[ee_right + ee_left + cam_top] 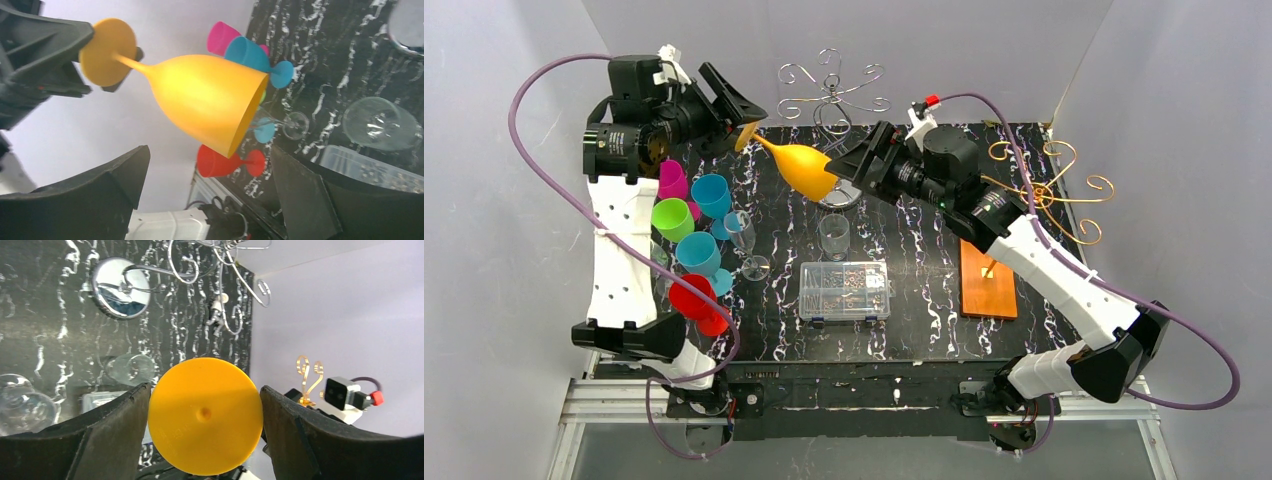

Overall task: Take the wine glass off the wine glass rack
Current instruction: Place the wine glass at the center of the board.

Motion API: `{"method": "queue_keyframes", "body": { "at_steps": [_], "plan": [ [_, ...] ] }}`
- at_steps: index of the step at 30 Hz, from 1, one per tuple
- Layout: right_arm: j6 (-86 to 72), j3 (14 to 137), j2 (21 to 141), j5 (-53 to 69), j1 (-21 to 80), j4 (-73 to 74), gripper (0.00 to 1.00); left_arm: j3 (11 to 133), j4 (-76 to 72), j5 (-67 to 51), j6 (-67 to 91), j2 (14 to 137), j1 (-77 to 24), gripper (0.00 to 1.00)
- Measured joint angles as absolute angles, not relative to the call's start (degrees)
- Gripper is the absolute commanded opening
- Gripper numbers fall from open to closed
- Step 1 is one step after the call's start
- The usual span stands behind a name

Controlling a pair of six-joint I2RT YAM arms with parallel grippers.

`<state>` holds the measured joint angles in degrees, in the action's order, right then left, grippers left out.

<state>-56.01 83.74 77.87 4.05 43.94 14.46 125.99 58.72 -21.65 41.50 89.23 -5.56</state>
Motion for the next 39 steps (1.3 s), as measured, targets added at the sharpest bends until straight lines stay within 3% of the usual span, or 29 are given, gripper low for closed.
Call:
{"method": "queue_keyframes", "body": {
  "at_steps": [9, 14, 15, 27, 30, 39],
  "plan": [
    [-61.4, 82.5, 78.1, 6.7, 44.0, 7.4, 1.0, 113.6, 47.5, -31.0, 50.0, 84.6, -1.5, 0.36],
    [-64.0, 80.8, 78.6, 7.9, 44.0, 3.5, 0.86, 108.7, 42.4, -35.3, 54.3, 83.3, 0.0, 0.36],
    [-64.4, 80.6, 78.8, 8.0, 44.0, 2.8, 0.74, 108.4, 42.0, -35.6, 54.6, 83.2, 0.3, 0.36],
    [-68.9, 80.0, 79.5, 8.9, 44.0, -4.7, 0.17, 98.0, 31.7, -41.3, 62.0, 77.3, 3.0, 0.37],
    [-69.6, 80.0, 79.4, 9.6, 44.5, -7.7, 0.01, 96.2, 30.7, -41.3, 64.2, 76.9, 3.5, 0.43],
    [-68.1, 80.9, 80.1, 7.6, 44.4, -3.7, 0.01, 95.7, 30.4, -43.0, 61.5, 76.8, 3.1, 0.87]
  ]
}}
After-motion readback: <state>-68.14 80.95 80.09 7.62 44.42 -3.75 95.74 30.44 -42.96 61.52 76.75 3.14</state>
